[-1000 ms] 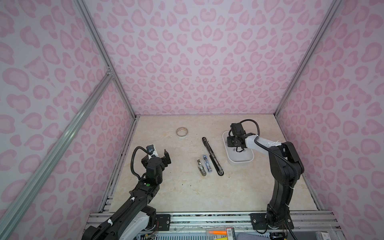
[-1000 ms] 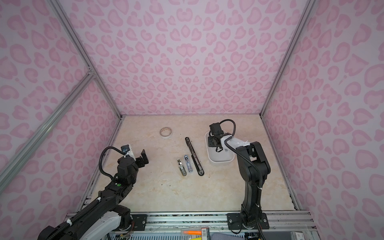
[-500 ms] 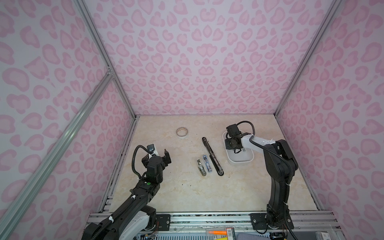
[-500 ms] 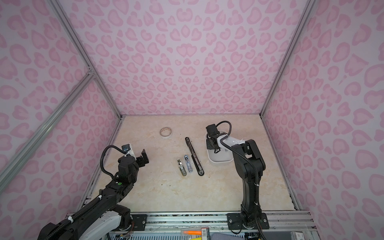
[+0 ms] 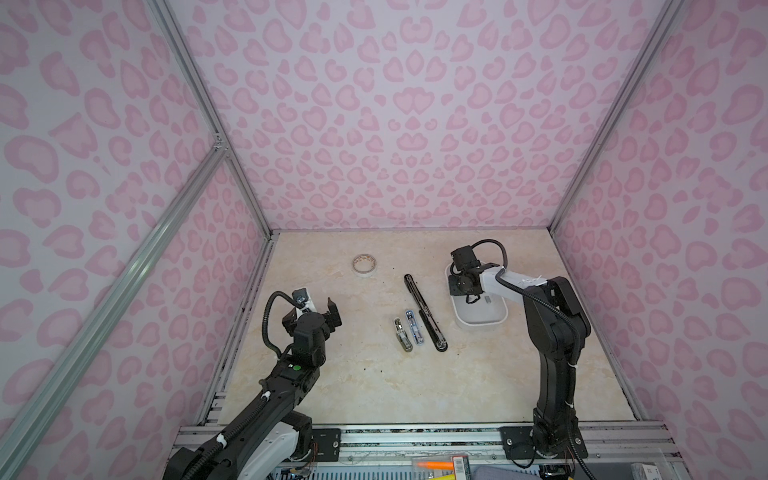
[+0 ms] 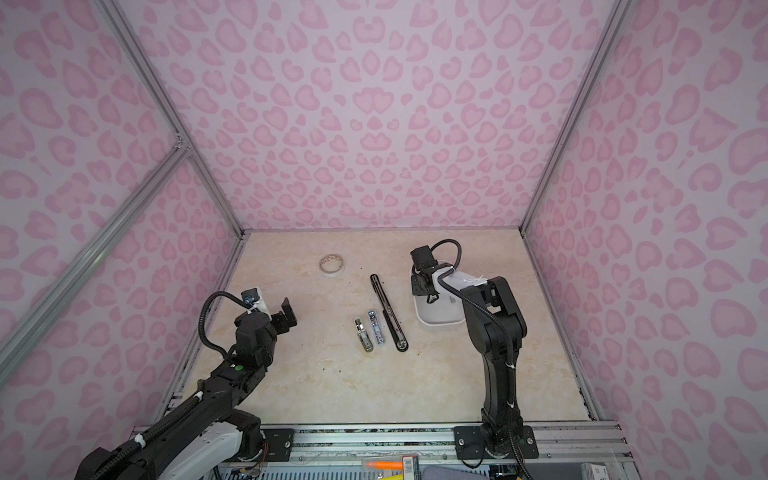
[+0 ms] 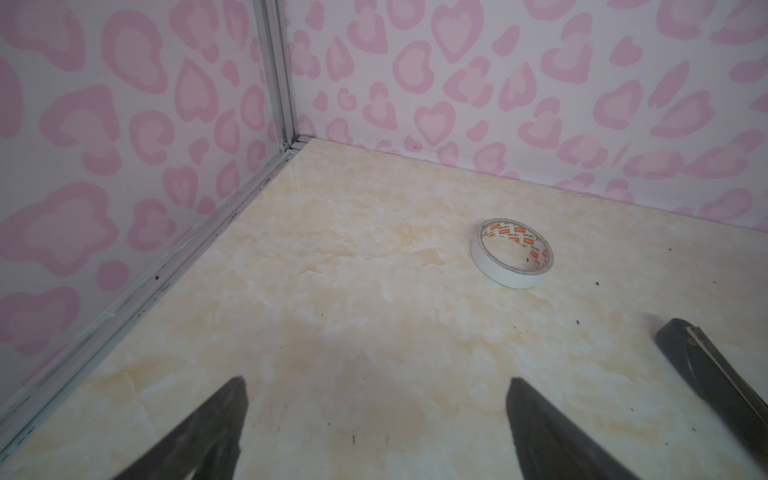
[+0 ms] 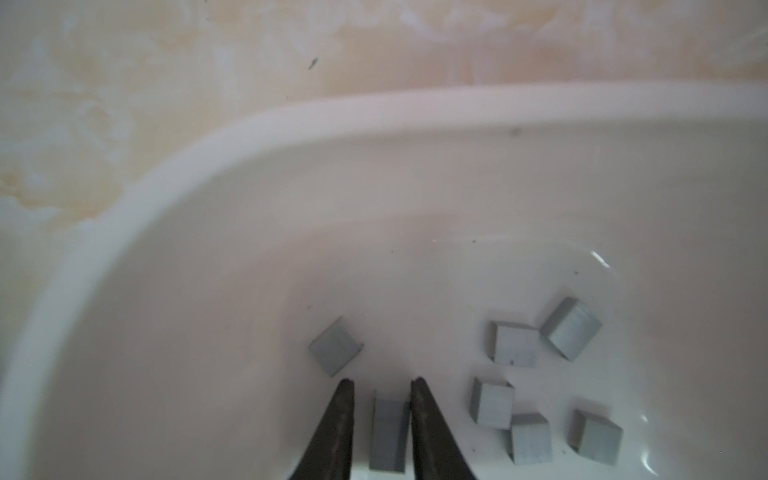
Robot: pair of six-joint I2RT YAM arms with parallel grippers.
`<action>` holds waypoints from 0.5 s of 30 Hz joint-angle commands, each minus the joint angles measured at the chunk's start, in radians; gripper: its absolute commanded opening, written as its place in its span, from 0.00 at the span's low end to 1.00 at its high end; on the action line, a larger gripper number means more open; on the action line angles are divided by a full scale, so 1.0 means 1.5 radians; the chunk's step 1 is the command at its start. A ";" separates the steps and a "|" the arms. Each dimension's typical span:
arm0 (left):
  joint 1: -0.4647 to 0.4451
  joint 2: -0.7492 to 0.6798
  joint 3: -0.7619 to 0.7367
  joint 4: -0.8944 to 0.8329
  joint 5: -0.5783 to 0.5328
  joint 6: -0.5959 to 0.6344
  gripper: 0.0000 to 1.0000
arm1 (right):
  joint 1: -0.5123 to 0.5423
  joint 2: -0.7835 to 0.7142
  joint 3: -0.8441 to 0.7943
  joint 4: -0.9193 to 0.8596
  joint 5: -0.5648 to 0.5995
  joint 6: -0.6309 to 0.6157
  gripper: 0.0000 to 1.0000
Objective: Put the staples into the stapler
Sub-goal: 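Lower the right gripper into the tray and grip another staple strip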
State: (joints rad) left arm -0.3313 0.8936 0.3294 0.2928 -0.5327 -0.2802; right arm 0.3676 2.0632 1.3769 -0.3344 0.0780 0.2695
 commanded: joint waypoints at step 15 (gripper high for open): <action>0.001 -0.005 -0.002 0.023 -0.014 -0.005 0.98 | 0.002 -0.003 -0.017 -0.045 0.011 -0.002 0.20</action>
State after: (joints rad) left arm -0.3313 0.8913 0.3290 0.2928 -0.5419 -0.2863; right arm 0.3695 2.0521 1.3624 -0.3344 0.0879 0.2695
